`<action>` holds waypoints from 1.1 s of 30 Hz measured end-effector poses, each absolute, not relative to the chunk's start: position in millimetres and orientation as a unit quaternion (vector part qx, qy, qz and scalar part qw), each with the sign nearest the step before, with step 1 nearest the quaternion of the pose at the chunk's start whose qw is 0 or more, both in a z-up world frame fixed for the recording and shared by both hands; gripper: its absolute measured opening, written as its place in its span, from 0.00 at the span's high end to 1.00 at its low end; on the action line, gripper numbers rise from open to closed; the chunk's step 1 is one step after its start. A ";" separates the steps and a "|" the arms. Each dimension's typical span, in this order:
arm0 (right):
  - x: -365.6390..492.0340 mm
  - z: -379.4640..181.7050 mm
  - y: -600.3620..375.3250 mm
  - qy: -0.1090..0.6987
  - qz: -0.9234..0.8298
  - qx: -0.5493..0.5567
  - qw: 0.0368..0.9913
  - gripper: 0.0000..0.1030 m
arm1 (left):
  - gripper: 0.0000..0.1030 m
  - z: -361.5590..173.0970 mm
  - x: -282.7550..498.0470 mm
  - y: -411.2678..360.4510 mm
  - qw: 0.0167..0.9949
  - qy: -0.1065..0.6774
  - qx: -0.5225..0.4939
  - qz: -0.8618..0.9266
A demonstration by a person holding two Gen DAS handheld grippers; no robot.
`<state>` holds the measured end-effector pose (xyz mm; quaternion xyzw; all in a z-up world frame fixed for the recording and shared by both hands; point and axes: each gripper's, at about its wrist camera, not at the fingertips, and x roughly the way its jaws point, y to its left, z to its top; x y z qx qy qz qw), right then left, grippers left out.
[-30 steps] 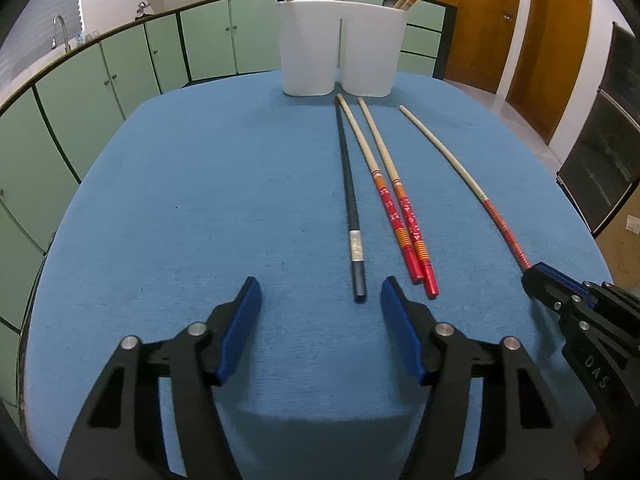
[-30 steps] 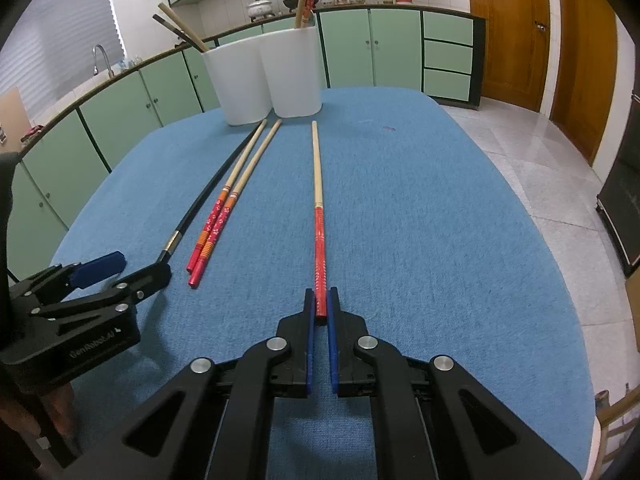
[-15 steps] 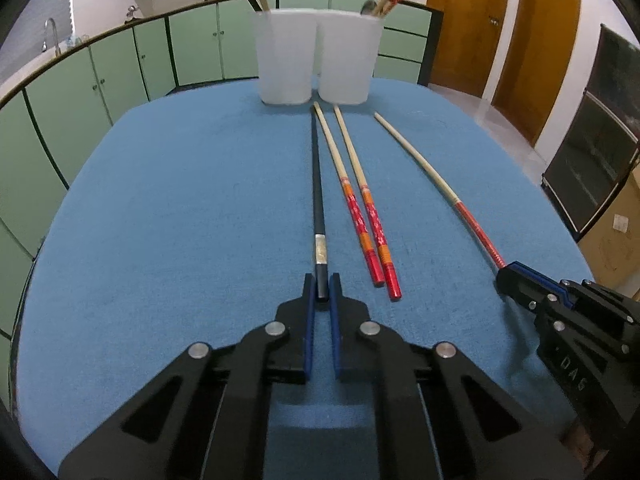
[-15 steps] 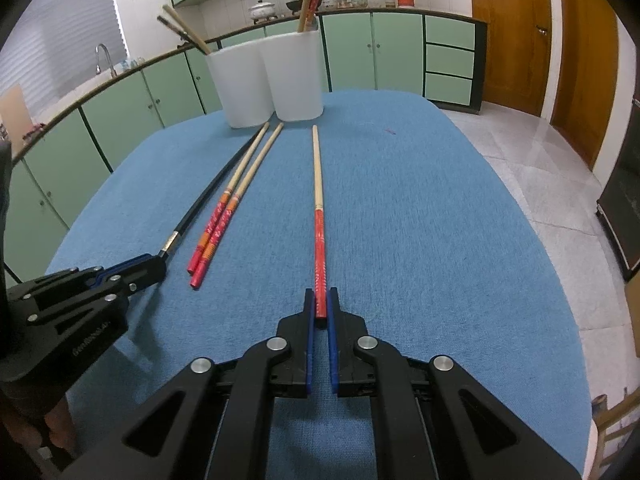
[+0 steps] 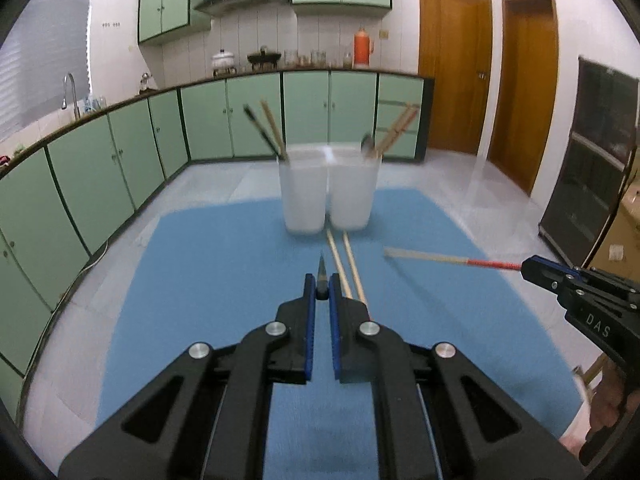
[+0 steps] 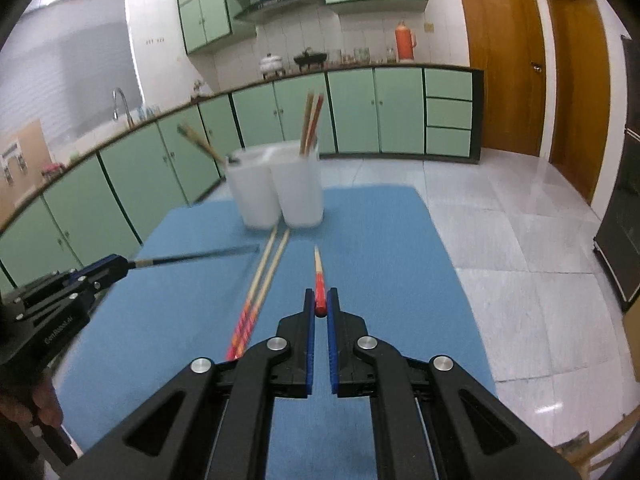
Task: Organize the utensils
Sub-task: 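Carry both chopsticks to the white holder and drop them into its compartments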
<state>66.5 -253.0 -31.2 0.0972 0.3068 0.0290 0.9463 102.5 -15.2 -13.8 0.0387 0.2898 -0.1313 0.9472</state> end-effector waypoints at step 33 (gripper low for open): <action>120.2 88.7 -267.2 0.236 0.086 0.093 0.963 0.95 | 0.95 85.5 147.6 -23.8 0.968 0.191 0.007 -0.165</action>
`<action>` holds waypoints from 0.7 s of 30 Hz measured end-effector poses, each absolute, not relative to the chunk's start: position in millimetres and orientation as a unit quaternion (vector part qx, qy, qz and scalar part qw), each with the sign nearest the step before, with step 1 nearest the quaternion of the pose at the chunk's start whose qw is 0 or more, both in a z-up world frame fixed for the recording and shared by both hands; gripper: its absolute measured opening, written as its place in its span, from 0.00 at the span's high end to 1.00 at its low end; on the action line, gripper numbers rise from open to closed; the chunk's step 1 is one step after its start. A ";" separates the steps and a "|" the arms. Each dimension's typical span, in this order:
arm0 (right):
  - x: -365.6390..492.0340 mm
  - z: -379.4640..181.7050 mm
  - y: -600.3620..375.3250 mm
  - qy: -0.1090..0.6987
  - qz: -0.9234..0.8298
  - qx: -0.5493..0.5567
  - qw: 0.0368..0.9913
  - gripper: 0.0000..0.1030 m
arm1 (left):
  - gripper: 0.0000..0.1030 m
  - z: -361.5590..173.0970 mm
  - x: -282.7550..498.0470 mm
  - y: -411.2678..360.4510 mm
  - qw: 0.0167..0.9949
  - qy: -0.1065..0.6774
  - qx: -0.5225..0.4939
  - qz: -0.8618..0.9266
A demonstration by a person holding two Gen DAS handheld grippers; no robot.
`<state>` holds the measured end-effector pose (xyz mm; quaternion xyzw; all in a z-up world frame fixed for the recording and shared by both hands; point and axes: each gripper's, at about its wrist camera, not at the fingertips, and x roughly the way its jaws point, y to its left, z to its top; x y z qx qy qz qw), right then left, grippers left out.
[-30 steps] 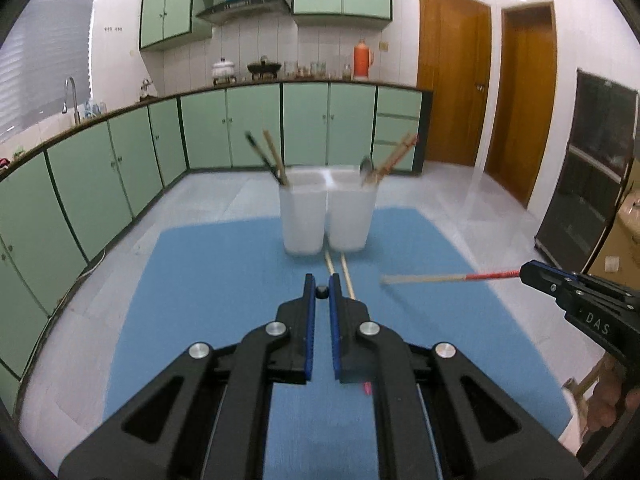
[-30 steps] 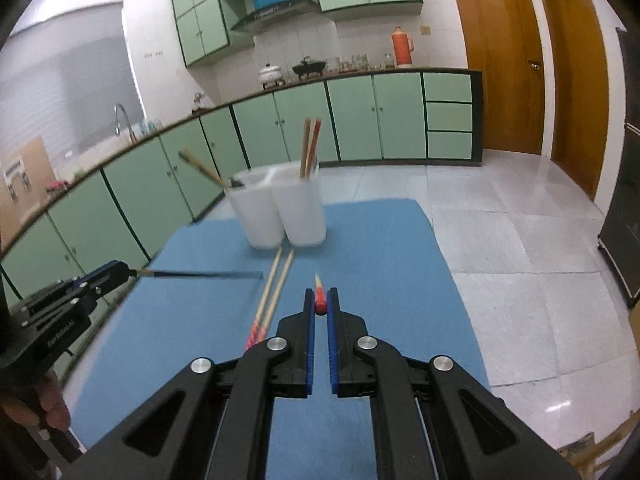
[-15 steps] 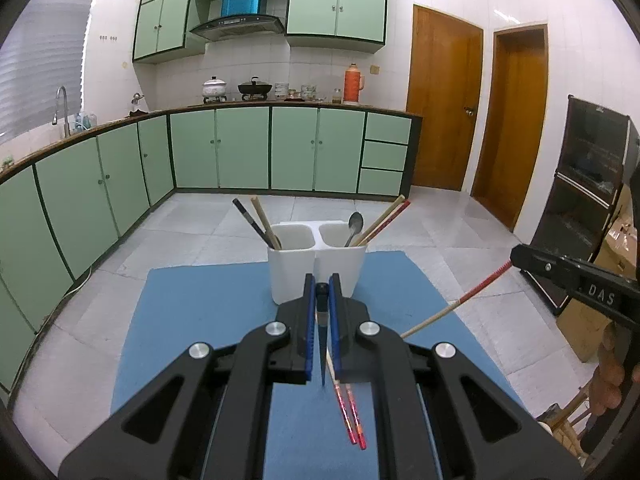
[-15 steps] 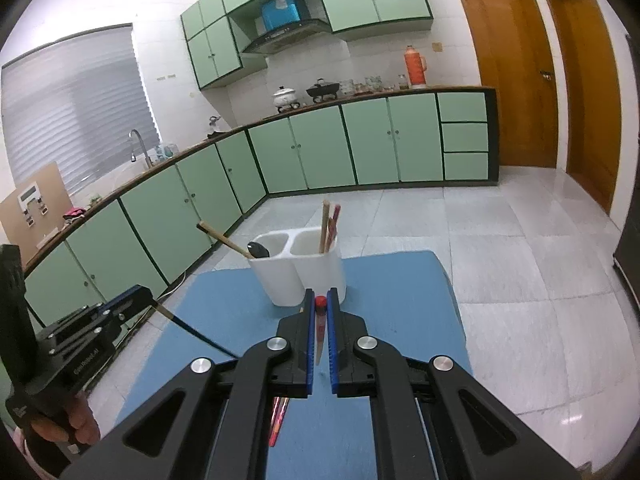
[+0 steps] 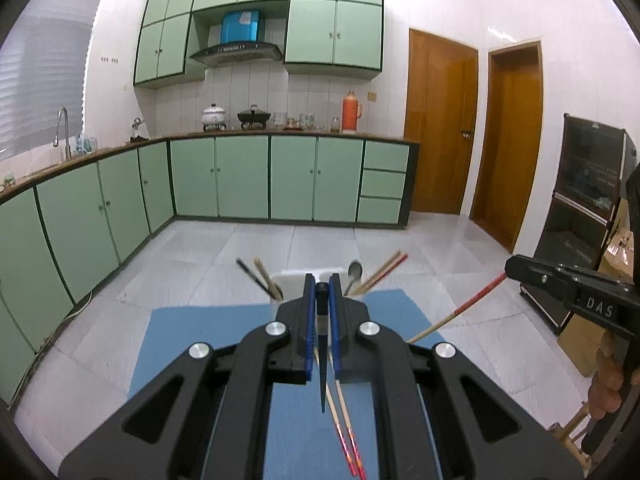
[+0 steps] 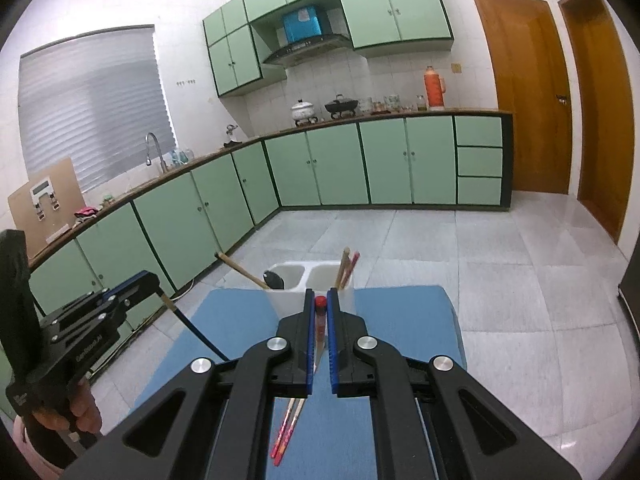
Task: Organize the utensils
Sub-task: 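Carry both chopsticks to the white holder and drop them into its compartments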
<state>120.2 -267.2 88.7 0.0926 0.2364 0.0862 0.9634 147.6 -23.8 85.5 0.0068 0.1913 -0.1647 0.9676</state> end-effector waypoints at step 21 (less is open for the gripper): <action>201.5 155.5 -258.5 0.176 0.084 0.056 0.979 0.95 | 0.95 177.2 217.2 -57.7 0.988 0.051 -0.007 -0.146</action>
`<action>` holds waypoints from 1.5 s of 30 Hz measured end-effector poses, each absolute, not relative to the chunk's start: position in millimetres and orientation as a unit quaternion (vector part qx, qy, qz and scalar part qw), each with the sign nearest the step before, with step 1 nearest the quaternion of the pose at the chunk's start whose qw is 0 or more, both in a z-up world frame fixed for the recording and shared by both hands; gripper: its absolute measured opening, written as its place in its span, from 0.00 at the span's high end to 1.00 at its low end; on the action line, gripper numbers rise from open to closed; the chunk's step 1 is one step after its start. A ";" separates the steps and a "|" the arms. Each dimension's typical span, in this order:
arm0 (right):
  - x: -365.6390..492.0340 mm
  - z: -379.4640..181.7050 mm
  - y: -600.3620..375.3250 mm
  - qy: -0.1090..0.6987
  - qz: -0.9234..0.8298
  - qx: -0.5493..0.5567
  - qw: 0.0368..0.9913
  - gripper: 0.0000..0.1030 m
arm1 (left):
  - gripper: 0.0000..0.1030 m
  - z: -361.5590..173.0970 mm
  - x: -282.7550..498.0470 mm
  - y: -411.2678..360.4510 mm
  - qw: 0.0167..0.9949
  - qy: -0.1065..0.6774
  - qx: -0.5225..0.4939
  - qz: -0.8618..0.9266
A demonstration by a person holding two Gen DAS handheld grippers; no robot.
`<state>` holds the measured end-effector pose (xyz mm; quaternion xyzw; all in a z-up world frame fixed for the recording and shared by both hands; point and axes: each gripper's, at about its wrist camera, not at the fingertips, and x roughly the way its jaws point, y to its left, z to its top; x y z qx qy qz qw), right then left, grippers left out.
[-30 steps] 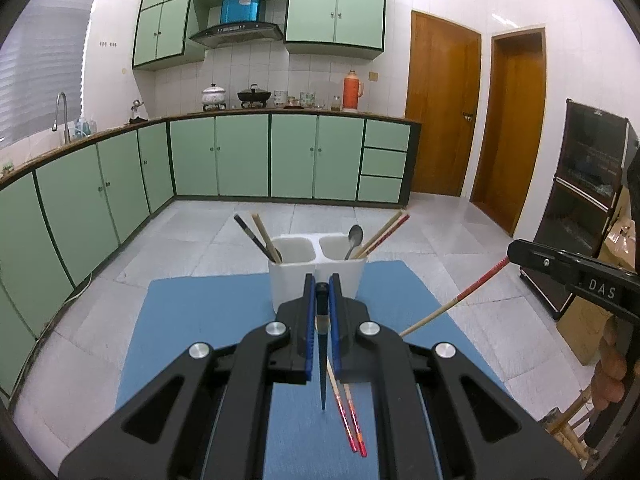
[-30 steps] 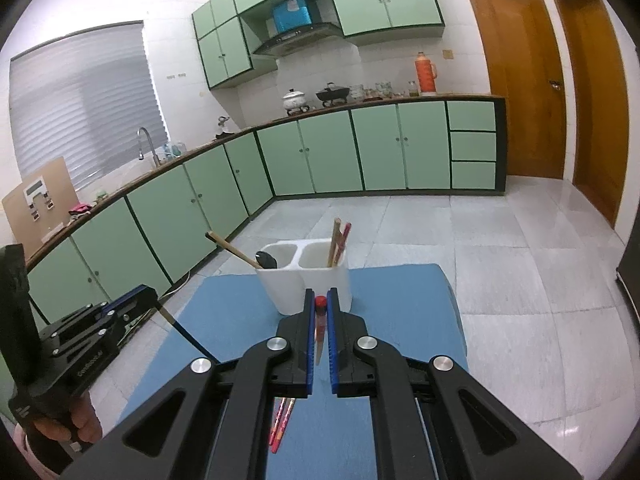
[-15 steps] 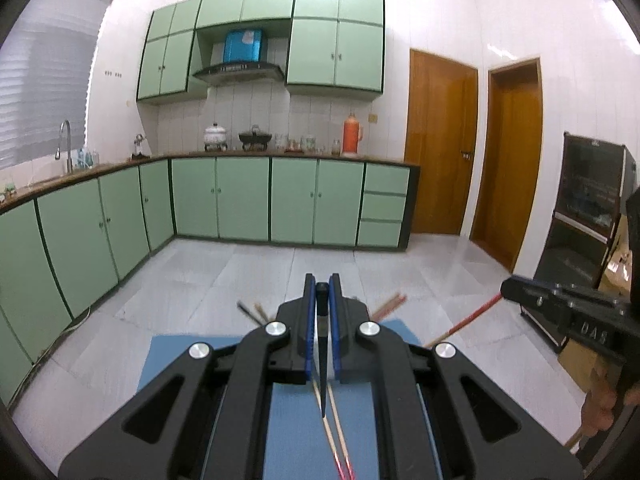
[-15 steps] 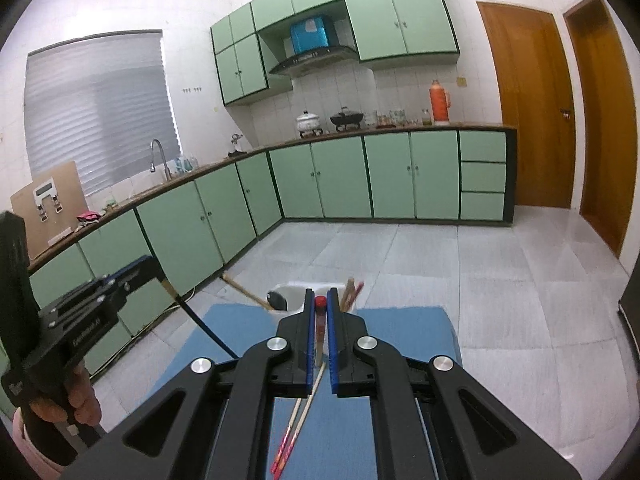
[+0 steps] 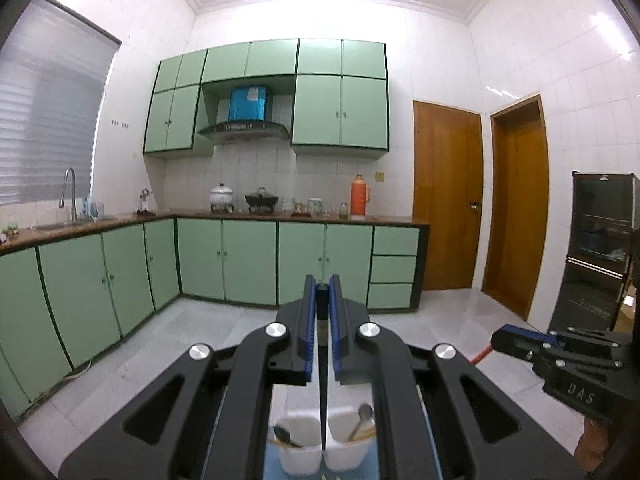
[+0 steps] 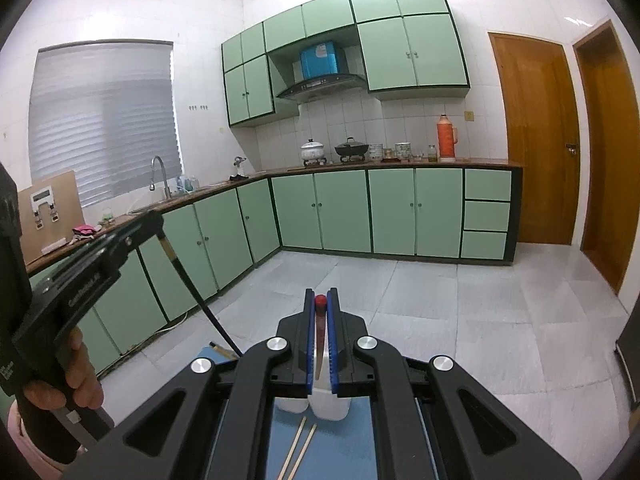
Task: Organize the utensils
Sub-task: 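Carry both chopsticks to the white holder and drop them into its compartments, then move both open tools back to the last two red chopsticks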
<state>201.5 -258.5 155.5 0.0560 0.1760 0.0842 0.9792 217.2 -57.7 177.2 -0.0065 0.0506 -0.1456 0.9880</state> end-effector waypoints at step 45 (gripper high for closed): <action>145.6 26.7 -263.0 0.244 0.035 0.093 0.965 0.31 | 0.14 48.0 158.4 12.3 0.980 0.165 0.014 -0.109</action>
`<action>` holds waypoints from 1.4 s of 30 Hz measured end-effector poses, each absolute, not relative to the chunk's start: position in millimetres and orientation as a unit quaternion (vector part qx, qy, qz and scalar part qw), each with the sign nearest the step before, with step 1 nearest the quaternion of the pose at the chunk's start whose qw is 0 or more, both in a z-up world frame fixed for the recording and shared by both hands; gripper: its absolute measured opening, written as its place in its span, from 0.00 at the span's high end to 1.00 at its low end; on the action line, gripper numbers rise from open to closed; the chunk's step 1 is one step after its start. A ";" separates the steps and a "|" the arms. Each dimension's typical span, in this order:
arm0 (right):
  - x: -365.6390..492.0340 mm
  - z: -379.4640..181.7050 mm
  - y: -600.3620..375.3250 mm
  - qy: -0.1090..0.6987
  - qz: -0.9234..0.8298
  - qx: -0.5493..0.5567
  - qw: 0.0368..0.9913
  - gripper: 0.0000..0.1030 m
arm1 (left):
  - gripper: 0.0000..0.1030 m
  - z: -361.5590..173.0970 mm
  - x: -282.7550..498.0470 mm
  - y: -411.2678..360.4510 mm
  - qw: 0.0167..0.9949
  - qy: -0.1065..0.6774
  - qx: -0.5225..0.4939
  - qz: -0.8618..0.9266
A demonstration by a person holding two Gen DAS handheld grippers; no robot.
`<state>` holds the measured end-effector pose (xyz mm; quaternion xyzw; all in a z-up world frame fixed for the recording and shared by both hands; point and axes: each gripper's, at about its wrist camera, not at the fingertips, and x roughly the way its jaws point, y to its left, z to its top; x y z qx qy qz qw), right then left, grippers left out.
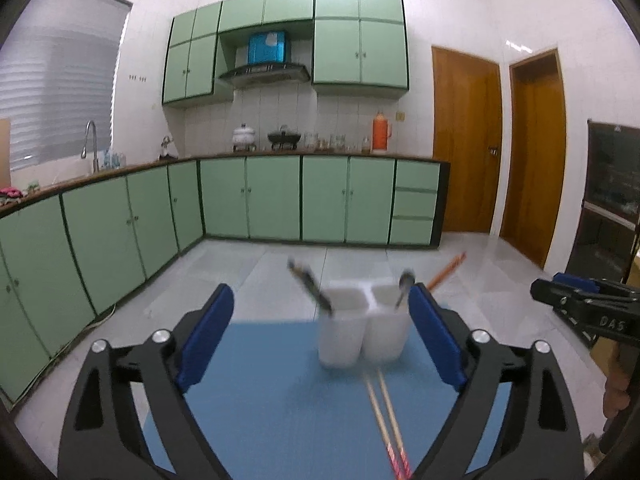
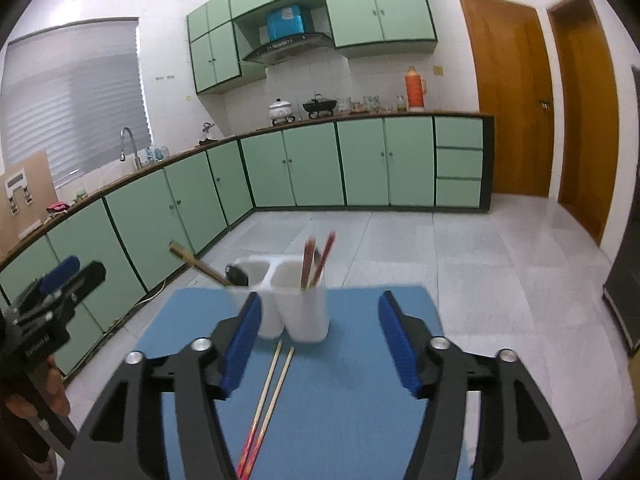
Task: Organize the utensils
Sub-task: 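Move both open tools back to the last two red chopsticks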
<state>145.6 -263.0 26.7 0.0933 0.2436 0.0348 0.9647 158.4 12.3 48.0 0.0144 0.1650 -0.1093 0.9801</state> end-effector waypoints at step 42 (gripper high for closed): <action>94.5 -147.0 -144.0 0.419 0.033 0.036 0.907 0.67 | 0.10 -93.9 111.0 84.2 0.934 0.352 0.032 -0.043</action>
